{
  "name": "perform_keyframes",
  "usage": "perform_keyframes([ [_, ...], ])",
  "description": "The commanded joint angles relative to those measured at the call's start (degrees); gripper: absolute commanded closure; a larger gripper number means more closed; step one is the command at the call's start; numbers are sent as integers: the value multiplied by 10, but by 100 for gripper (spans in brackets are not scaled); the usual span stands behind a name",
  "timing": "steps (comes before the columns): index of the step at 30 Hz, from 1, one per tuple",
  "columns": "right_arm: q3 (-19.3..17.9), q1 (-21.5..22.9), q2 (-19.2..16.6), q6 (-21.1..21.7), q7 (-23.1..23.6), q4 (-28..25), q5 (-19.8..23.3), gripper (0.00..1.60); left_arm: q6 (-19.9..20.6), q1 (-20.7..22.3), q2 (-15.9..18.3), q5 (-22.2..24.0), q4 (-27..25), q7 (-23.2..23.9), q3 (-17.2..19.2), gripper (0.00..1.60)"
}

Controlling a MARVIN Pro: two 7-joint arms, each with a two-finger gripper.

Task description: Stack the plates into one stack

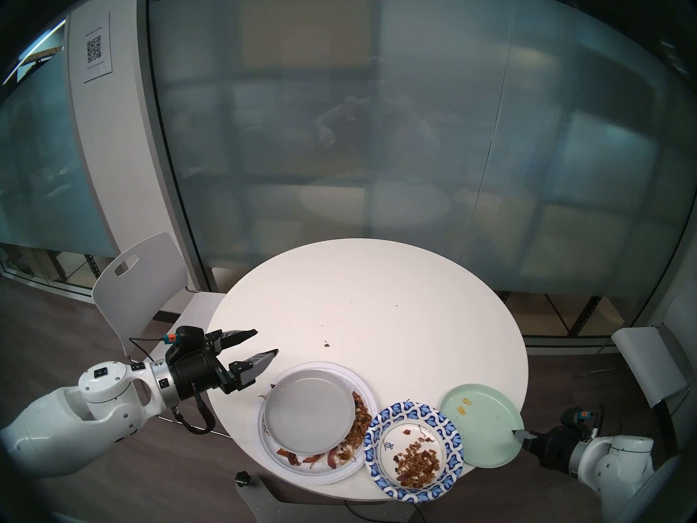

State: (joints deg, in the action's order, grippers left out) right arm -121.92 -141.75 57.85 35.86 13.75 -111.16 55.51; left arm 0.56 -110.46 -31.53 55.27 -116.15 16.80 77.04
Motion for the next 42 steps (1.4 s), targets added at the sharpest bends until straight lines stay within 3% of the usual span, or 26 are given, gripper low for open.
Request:
perform_keyframes([
  [1,4,31,13,-9,-15,7,13,160,-6,2,-1,0,-12,0,4,0],
  [18,9,78,25,-17,-48,29,38,160,-6,2,-1,0,-12,0,4,0],
  [28,-10,122,41,-17,-23,33,104,160,-5,3,0,0,-11,1,3,0],
  [36,3,150,31,-13,-15,37,121,160,-6,3,0,0,-11,1,3,0],
  [42,37,177,0,1,-7,15,114,160,-5,4,0,1,-10,1,2,0],
])
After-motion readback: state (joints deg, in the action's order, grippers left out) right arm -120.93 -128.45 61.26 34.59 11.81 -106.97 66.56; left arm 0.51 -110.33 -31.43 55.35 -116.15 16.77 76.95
